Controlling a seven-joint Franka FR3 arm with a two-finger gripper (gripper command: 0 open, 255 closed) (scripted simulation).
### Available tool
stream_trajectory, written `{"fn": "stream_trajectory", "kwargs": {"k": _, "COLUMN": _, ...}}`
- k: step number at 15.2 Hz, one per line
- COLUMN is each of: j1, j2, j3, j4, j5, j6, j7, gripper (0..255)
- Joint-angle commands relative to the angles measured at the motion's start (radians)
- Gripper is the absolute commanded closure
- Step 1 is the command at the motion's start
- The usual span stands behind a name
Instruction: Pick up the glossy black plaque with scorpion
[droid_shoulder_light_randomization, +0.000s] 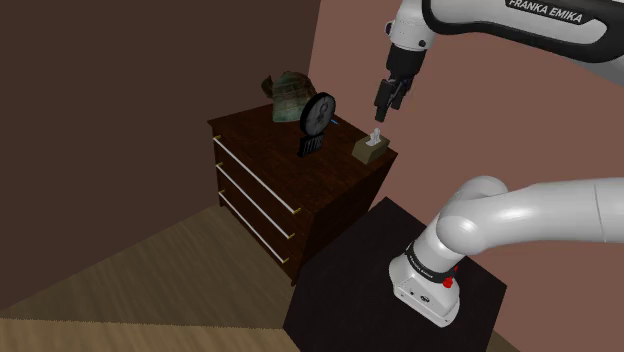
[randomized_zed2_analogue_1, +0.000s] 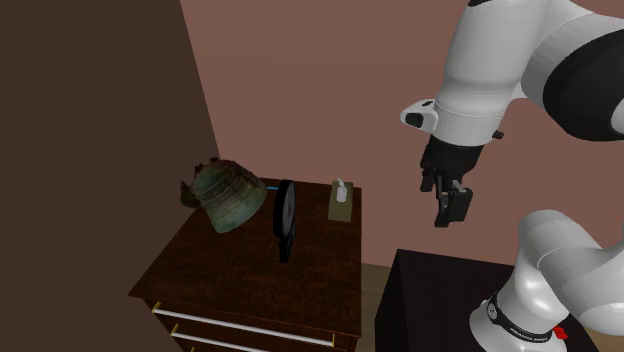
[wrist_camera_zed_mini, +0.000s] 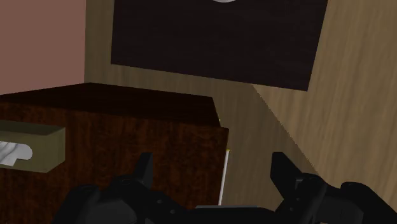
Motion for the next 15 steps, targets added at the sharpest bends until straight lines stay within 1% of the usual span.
{"fn": "stream_trajectory", "kwargs": {"k": 1, "j1": 0.000, "j2": 0.000, "j3": 0.000, "j4": 0.000, "j5": 0.000, "j6": 0.000, "j7": 0.000, "gripper": 0}}
{"fn": "stream_trajectory", "kwargs": {"k": 8, "j1": 0.035, "j2": 0.167, "j3": -0.145, "j4": 0.037, "j5": -0.139, "j6": 0.129, "j7": -0.354, "gripper": 0}}
{"fn": "stream_trajectory", "kwargs": {"k": 12, "j1": 0.056, "j2": 0.291, "j3": -0.214, "j4": 0.092, "j5": -0.191, "j6": 0.207, "j7": -0.546, "gripper": 0}}
{"fn": "stream_trajectory", "kwargs": {"k": 15, "j1": 0.074, "j2": 0.393, "j3": -0.258, "j4": 0.146, "j5": -0.215, "j6": 0.265, "j7": -0.687, "gripper": 0}}
